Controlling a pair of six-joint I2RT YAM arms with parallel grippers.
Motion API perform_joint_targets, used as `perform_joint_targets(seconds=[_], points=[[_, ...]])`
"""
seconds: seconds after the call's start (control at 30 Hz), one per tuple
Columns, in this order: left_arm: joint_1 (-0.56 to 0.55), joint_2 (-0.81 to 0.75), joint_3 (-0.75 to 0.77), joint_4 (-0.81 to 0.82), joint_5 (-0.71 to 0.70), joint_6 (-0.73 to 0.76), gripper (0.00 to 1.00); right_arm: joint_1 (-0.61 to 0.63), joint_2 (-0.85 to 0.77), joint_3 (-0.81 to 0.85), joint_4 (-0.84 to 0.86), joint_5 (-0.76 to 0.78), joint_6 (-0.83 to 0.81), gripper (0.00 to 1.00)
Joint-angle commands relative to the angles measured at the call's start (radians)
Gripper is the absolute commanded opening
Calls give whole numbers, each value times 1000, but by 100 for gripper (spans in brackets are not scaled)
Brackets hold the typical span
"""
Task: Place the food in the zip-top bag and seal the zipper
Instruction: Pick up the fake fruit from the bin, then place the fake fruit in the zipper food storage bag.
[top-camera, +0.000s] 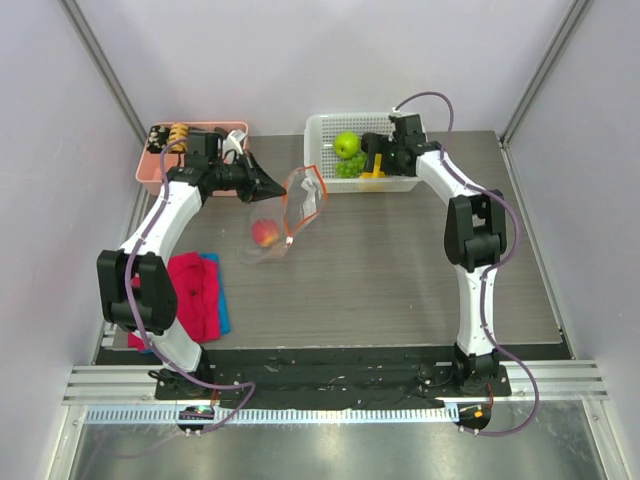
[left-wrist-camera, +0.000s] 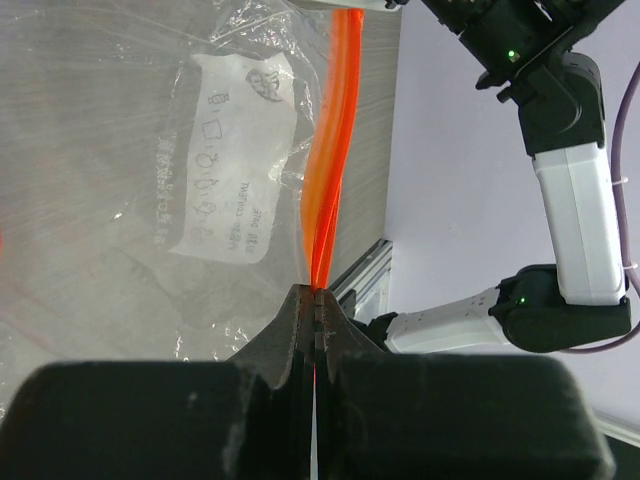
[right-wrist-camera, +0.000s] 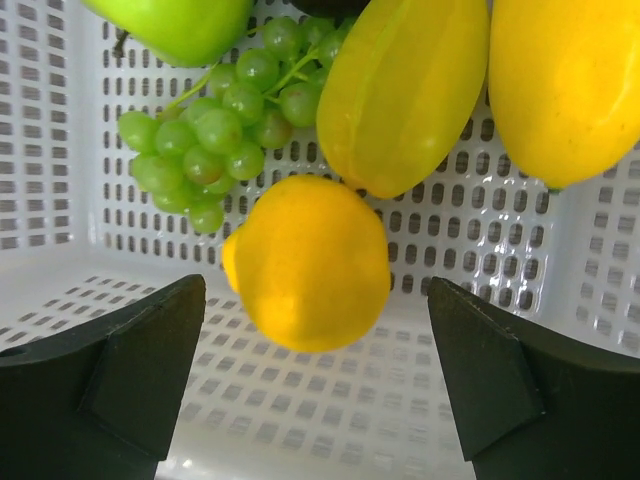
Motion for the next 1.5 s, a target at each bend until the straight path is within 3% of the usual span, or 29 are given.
perform_joint_targets(seconds=[0.0,0.3,0.53,0.73,1.0,1.2,1.47], points=[[5,-27,14,-5,-4,32,0,-1,19,57,4,-32,14,98],[6,-15,30,-36,-9,50,0,-9,74,92,7,-116,31,90],[5,-9,35,-42,-15,52,0,-50,13,104,10,-199,51,44],[6,-10,40,-39,-15,54,0,-75,-113,123,16,-279,82,29],[6,-15,49,-39,-20,47,0,-72,-289,80,39,-358,143,27],[6,-19,38,-10,9,14,0,-20,-474,-87,113,-454,187,27],[6,-22,43,7,39,-6,0,250,-633,-302,110,-304,-61,28]])
